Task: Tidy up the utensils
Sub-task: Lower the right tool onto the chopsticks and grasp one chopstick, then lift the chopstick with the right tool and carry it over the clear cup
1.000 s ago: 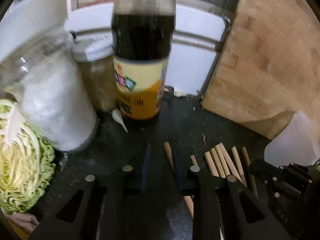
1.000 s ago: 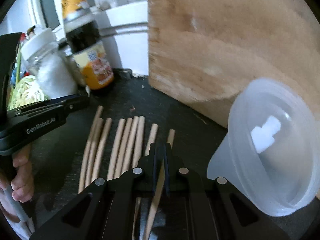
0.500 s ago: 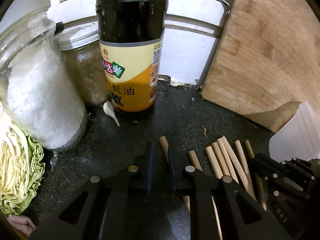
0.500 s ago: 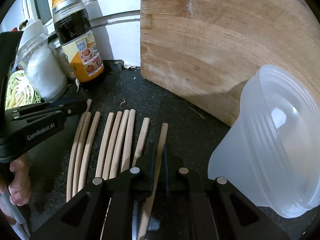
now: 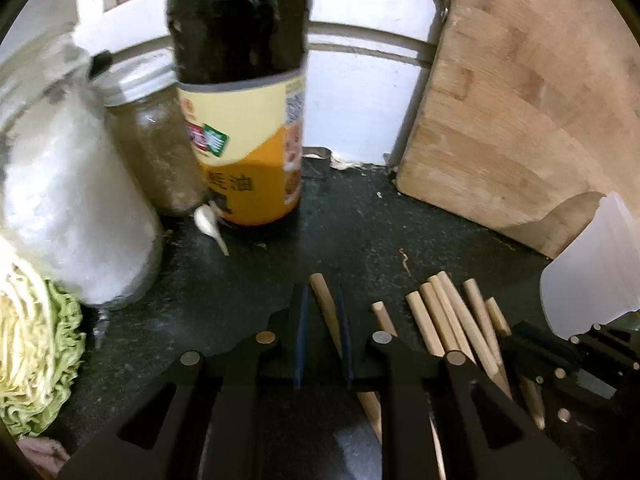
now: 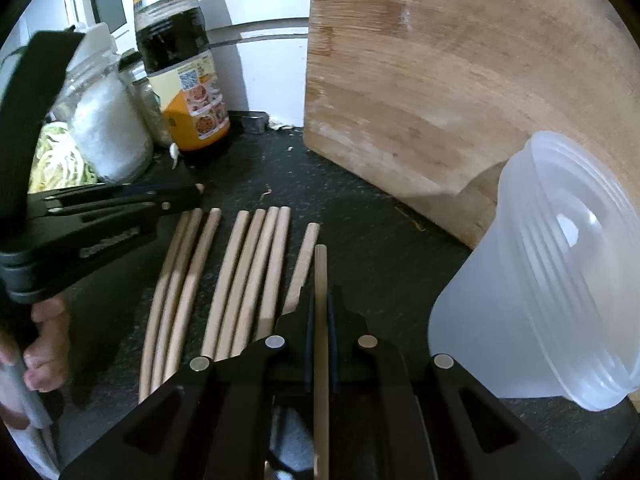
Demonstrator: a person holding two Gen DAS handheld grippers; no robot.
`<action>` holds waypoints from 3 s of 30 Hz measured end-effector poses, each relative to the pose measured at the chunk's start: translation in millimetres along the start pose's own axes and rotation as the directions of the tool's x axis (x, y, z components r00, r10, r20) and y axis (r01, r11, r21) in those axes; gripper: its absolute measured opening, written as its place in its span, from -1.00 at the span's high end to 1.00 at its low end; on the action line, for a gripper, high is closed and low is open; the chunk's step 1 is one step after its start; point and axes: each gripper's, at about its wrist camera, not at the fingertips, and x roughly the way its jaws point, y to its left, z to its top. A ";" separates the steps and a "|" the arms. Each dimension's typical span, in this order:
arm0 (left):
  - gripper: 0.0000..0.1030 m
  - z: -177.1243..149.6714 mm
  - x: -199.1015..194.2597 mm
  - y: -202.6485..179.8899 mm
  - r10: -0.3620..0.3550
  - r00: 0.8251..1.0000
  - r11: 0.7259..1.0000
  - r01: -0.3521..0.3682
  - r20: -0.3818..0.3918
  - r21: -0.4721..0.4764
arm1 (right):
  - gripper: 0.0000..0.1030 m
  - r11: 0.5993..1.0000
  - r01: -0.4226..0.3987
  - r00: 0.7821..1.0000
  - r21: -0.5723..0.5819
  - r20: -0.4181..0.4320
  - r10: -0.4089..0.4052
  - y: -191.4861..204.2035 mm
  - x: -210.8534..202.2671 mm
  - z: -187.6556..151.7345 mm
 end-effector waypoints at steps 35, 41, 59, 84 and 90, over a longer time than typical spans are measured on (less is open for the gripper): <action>0.88 1.2 -63.3 -24.9 -0.155 0.936 0.981 0.108 0.314 0.162 | 0.85 0.975 -0.221 0.799 0.022 0.578 0.167 -37.0 -153.9 -2.1; 0.88 -6.9 -105.7 -28.4 -0.268 0.845 0.956 0.177 0.462 0.233 | 0.85 0.967 -0.256 0.707 -0.002 0.682 0.189 -49.5 -186.6 -13.3; 0.88 35.0 -252.0 -144.5 -0.507 0.591 0.857 0.266 0.628 0.442 | 0.85 0.958 -0.268 0.414 0.099 0.910 0.022 -110.4 -264.3 -46.2; 0.88 71.1 -131.9 -150.0 -0.472 0.644 0.872 0.438 0.602 0.216 | 0.85 0.931 -0.227 0.689 0.284 0.723 -0.052 -153.5 -188.8 -6.4; 0.88 72.4 -111.9 -143.5 -0.448 0.686 0.886 0.424 0.574 0.186 | 0.85 0.929 -0.213 0.729 0.303 0.683 -0.055 -154.7 -173.9 1.8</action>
